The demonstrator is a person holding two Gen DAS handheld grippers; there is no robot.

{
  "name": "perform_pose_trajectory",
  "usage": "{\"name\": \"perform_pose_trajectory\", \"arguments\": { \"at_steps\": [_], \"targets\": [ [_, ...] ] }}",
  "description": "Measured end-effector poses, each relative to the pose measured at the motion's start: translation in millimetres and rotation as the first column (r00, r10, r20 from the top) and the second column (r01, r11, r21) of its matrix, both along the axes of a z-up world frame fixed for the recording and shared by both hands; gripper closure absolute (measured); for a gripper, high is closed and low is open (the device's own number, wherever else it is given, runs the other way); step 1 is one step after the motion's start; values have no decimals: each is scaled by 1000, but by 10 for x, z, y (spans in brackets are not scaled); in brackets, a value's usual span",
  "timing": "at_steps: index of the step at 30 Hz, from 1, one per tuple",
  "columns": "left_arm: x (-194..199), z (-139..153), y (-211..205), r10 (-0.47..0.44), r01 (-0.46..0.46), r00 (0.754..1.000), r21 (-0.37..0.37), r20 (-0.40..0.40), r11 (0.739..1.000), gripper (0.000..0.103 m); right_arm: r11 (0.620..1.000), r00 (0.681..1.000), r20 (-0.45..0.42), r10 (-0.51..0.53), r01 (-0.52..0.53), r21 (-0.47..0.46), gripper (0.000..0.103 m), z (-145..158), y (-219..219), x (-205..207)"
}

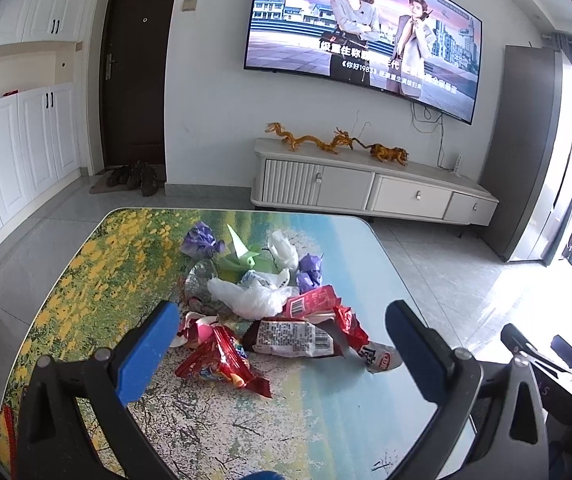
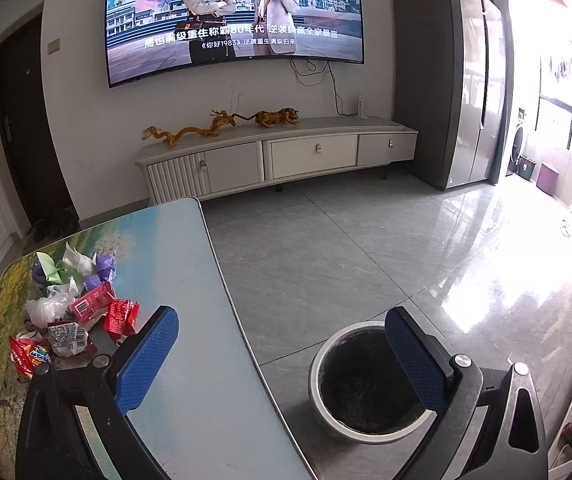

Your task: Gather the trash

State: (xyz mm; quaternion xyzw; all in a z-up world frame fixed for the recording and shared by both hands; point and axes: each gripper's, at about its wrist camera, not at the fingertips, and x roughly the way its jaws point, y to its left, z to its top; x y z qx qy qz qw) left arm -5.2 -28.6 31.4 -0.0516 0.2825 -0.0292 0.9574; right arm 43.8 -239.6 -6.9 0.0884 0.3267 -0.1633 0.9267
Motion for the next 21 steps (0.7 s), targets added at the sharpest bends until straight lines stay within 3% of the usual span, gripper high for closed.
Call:
{"name": "perform_pose_trajectory", "arguments": {
  "at_steps": [21],
  "targets": [
    [101, -188, -30, -7, 7, 1000, 8, -29, 1000, 0, 998, 999, -9, -44, 44, -36, 0, -63, -32, 20]
  ]
}}
